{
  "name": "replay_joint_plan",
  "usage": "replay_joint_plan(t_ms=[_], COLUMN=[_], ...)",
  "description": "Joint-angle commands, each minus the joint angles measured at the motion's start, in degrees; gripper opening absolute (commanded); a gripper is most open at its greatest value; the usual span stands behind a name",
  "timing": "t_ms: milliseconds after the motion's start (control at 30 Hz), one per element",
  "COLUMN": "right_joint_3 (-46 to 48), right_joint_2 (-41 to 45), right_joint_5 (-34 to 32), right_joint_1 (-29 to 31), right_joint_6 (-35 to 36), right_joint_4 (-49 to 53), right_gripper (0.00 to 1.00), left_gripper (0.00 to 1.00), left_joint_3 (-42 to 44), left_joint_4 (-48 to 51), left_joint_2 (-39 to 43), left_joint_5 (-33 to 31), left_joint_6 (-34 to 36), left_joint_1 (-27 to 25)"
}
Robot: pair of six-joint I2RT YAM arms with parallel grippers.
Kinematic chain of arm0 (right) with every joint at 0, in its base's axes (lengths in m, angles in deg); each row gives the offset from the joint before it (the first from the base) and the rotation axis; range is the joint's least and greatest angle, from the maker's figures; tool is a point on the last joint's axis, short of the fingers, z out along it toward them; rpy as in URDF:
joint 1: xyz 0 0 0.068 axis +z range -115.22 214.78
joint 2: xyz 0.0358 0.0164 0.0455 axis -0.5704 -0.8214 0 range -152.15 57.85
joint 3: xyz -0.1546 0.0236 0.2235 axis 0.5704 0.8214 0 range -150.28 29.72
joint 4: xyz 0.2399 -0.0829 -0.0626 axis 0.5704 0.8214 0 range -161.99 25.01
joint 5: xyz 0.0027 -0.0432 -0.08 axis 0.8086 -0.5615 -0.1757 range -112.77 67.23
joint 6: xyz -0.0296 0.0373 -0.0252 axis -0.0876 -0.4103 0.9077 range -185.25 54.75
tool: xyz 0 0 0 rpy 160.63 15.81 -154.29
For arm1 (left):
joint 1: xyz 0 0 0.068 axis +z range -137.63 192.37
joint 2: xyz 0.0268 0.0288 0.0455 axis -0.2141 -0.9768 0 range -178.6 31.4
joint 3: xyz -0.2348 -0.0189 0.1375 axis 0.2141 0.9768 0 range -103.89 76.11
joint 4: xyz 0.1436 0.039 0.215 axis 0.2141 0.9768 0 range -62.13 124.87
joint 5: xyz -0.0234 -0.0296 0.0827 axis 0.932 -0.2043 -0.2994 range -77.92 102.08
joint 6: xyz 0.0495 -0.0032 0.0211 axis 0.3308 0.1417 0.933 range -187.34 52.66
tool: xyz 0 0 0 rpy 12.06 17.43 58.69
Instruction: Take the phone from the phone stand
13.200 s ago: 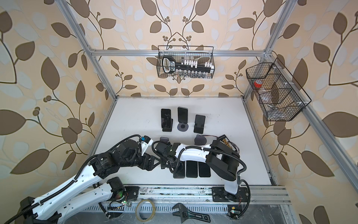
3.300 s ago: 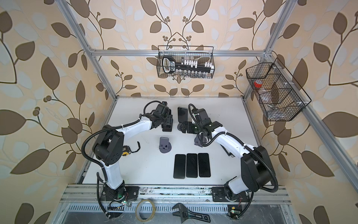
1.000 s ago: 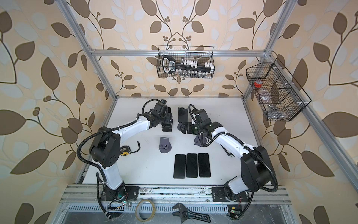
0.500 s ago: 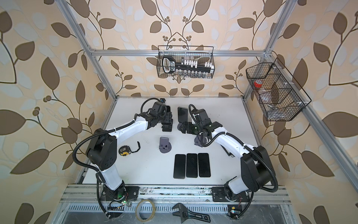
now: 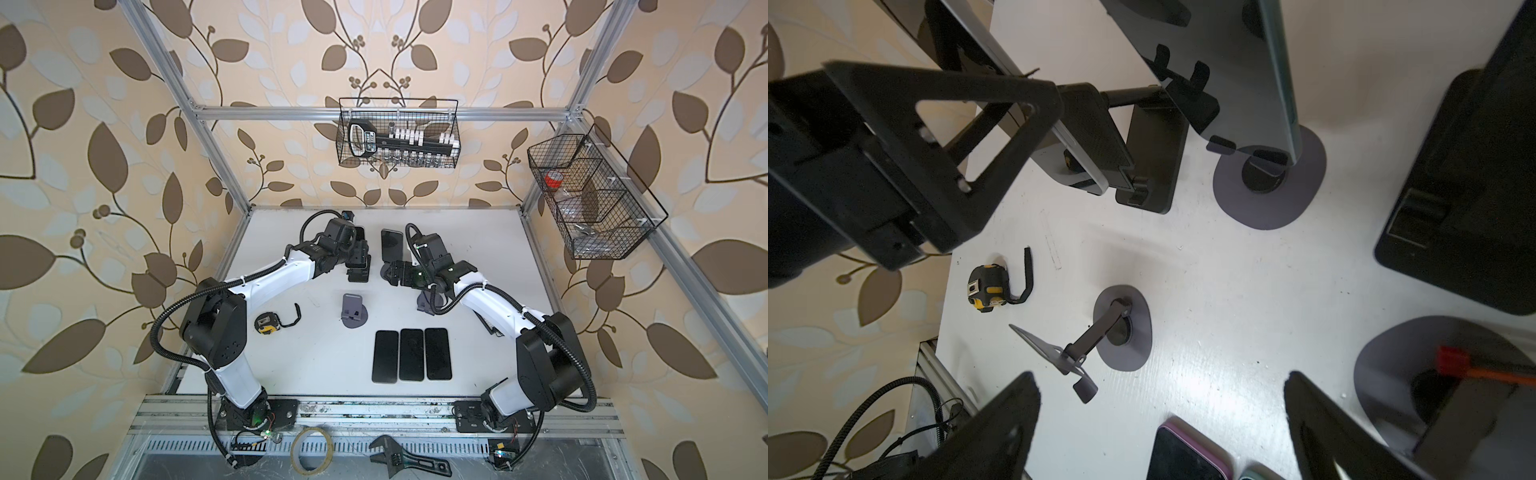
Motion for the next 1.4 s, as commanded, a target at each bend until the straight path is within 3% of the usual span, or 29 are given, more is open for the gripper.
replay_joint_plan(t_ms=[0,667,1367], right_joint_3=[-0.4,-0.4,-1.1], right_joint_2=[2.0,2.3,3.8], right_joint_5=[0.7,1.0,0.7], right_joint_1=[0.0,1.3,6.1], right_joint_6=[-0.7,-1.9,-4.1], right_joint_4=[-0.2,-1.0,-1.5], right_gripper=[0.92,0.91,0.87], left_gripper=[0.70,0.70,0.69], left_joint_3=[0.1,1.8,5.5], left_joint_4=[-2.2,-1.2,1.1], left_joint_2=[4.4,7.0,14.8], left_joint_5=[0.6,1.6,1.3], left_joint_6=[-0.1,-0.4,-0.2], left_joint_1=[0.2,0.2,0.2])
